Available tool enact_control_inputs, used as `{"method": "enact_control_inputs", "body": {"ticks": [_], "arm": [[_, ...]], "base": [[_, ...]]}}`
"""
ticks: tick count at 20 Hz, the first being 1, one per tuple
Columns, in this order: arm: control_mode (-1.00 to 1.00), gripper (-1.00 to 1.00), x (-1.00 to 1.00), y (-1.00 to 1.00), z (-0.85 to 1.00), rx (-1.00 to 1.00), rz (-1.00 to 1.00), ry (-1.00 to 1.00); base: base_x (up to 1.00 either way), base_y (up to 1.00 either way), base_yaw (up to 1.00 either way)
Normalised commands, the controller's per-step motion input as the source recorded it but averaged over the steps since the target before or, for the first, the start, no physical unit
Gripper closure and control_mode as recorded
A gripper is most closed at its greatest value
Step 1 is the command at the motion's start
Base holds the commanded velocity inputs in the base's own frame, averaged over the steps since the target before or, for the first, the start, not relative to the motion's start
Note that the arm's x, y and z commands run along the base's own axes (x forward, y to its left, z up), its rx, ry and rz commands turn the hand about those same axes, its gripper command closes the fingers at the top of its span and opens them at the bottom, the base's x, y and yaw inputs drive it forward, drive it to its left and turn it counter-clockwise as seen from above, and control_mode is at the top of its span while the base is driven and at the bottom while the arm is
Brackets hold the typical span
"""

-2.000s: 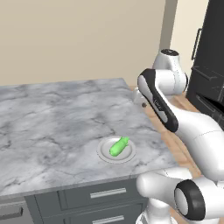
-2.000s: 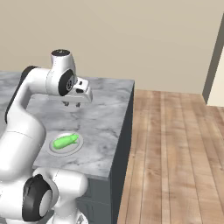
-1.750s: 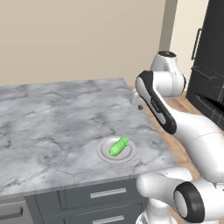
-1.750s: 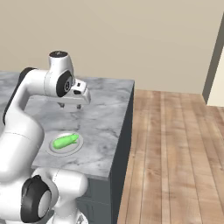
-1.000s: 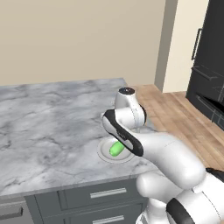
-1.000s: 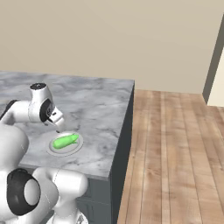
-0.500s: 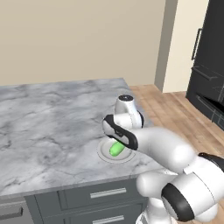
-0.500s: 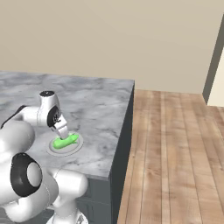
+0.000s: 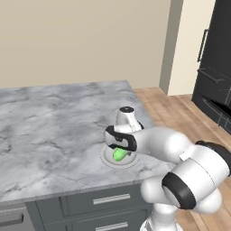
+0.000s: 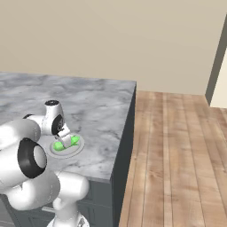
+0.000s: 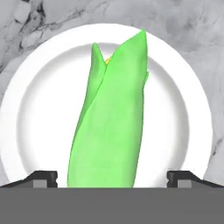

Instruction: Place the corn on the rack of the oven.

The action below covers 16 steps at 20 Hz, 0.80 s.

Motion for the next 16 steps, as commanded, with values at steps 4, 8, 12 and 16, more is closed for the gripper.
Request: {"method": "enact_control_inputs", "body": {"ticks": [4, 8, 12, 16], "arm": [[-1.0, -1.0, 0.01, 0.0, -0.41, 0.02, 0.0, 0.0], [-1.0, -1.0, 0.01, 0.03, -0.33, 0.06, 0.0, 0.01], [-1.0, 1.0, 0.01, 0.06, -0.27, 0.02, 0.0, 0.0], [-1.0, 1.0, 0.0, 0.0, -0.02, 0.0, 0.0, 0.0]], "base": [[0.0, 0.0, 0.0], [0.0, 0.0, 0.0], [0.0, 0.0, 0.0], [0.0, 0.0, 0.0]]}}
